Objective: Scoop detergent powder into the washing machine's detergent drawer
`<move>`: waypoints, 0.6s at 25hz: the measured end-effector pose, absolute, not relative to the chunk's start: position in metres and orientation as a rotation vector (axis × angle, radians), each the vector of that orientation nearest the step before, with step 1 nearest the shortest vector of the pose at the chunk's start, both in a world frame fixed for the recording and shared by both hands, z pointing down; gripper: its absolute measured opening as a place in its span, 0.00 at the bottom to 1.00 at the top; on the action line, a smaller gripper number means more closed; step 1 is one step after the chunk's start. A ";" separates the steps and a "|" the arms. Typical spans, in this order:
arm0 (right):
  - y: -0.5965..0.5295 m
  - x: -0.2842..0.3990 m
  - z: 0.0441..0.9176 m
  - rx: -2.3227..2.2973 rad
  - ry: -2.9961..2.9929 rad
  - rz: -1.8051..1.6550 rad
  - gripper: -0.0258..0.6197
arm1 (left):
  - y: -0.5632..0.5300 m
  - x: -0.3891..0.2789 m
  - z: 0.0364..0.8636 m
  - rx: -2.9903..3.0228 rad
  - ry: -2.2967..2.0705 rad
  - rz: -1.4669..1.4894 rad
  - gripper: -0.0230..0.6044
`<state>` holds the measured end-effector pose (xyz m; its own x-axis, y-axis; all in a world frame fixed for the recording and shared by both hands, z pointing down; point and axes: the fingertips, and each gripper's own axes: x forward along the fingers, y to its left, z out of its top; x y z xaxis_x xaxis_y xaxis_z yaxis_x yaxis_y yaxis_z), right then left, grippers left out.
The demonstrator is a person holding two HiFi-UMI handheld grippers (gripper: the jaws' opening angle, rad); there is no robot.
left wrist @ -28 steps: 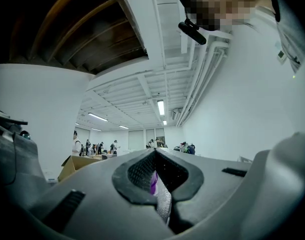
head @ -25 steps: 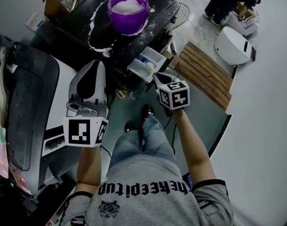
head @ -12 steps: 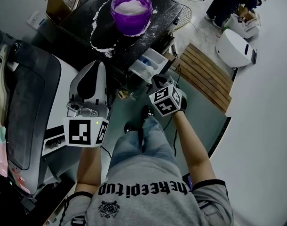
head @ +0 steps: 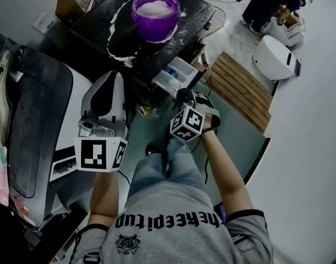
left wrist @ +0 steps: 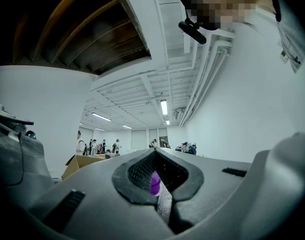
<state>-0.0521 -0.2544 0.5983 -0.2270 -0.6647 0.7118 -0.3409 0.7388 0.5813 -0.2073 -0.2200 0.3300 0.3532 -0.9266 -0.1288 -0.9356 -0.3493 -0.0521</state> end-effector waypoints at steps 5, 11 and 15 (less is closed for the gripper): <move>-0.254 -0.052 0.598 0.762 -1.789 -0.446 0.05 | -0.218 -0.210 0.330 -2.483 1.721 0.118 0.04; -0.255 -0.051 0.599 0.731 -1.739 -0.493 0.05 | -0.217 -0.213 0.329 -2.482 1.721 0.126 0.04; -0.255 -0.051 0.600 0.697 -1.702 -0.555 0.05 | -0.216 -0.214 0.329 -2.478 1.723 0.131 0.04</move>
<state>-0.0509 -0.2551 0.6005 -0.1660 -0.7031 0.6915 -0.1600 0.7111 0.6846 -0.2144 -0.2162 0.3286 0.3482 -0.9270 -0.1397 -0.9374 -0.3446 -0.0496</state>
